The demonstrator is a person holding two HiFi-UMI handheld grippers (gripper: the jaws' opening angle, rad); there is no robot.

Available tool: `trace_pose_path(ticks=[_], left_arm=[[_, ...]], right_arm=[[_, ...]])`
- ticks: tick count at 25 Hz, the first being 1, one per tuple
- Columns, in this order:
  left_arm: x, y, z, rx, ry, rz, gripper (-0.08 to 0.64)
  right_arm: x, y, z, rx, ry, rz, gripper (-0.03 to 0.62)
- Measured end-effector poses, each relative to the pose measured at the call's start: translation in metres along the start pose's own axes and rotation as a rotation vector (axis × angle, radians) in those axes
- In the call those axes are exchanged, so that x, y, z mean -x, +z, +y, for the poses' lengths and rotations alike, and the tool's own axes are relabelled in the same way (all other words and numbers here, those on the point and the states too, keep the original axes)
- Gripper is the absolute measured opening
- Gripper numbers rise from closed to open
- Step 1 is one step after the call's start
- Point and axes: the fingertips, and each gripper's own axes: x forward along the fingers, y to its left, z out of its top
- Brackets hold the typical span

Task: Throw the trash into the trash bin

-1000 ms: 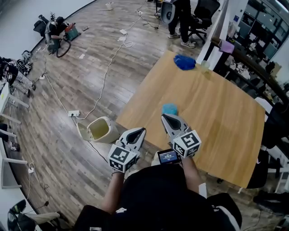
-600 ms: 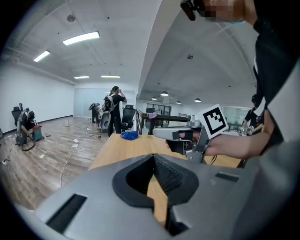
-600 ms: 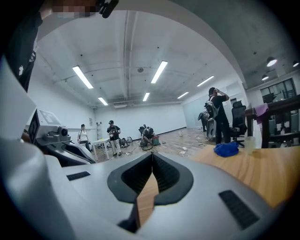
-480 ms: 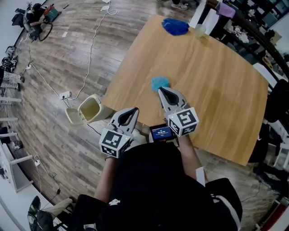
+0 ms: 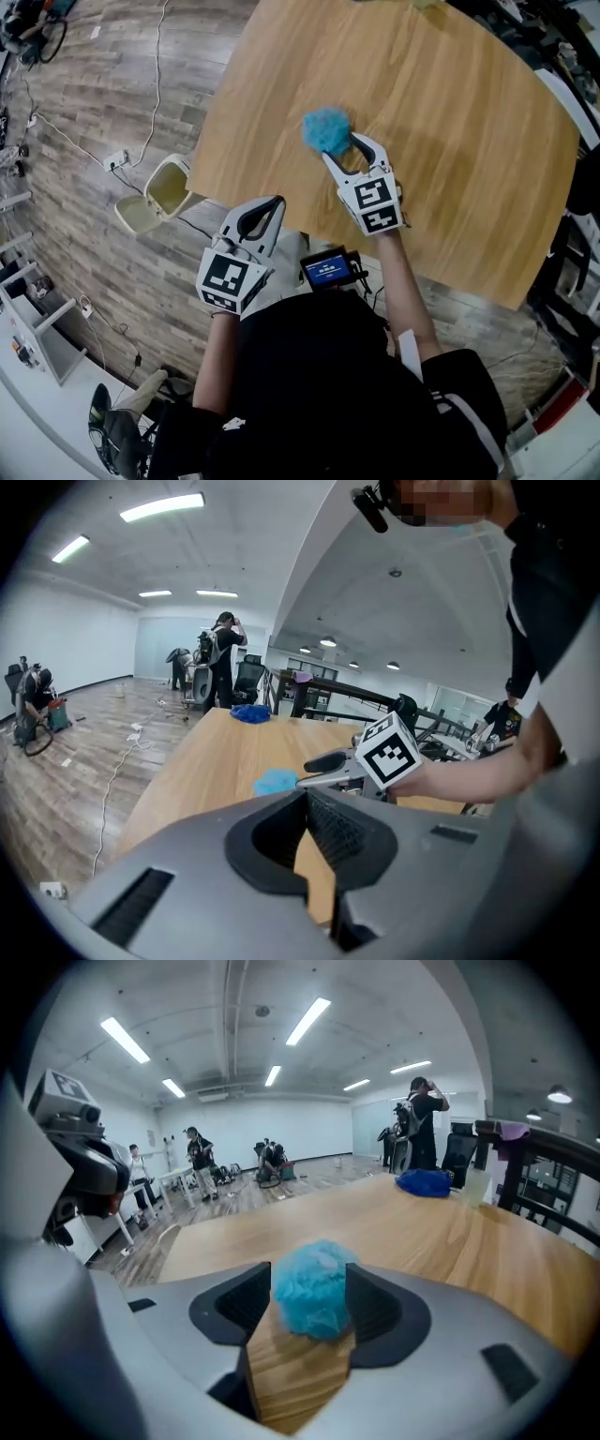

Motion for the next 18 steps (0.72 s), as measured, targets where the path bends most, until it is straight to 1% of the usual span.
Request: trace_pose_path(ticks=[3, 6, 8, 9, 11, 13, 16, 18], left_arm=[[-0.014, -0.02, 0.014, 0.027, 0.011, 0.027, 0.005], [-0.019, -0.032, 0.019, 0.07, 0.006, 0.046, 0.005], [-0.021, -0.033, 0.02, 0.098, -0.005, 0.039, 0.005], [-0.023, -0.032, 0.021, 0.106, -0.008, 0.033, 0.005], [-0.026, -0.029, 0.021, 0.108, -0.008, 0.025, 0.005], [-0.025, -0.029, 0.02, 0.106, -0.009, 0.024, 0.005], [-0.021, -0.03, 0.022, 0.106, -0.011, 0.022, 0.005], [-0.017, -0.027, 0.028, 0.103, -0.005, 0.012, 0.005]], right_arm=[[-0.029, -0.022, -0.008, 0.028, -0.015, 0.056, 0.238], [-0.039, -0.038, -0.006, 0.016, -0.023, 0.106, 0.238], [-0.042, -0.045, -0.005, 0.005, -0.024, 0.131, 0.233], [-0.043, -0.047, -0.006, 0.01, -0.03, 0.137, 0.201], [-0.041, -0.047, -0.01, 0.042, -0.054, 0.138, 0.021], [-0.037, -0.044, -0.009, 0.053, -0.061, 0.129, 0.011], [-0.034, -0.037, -0.003, 0.023, -0.043, 0.106, 0.005], [-0.037, -0.029, 0.001, 0.022, -0.033, 0.093, 0.005]])
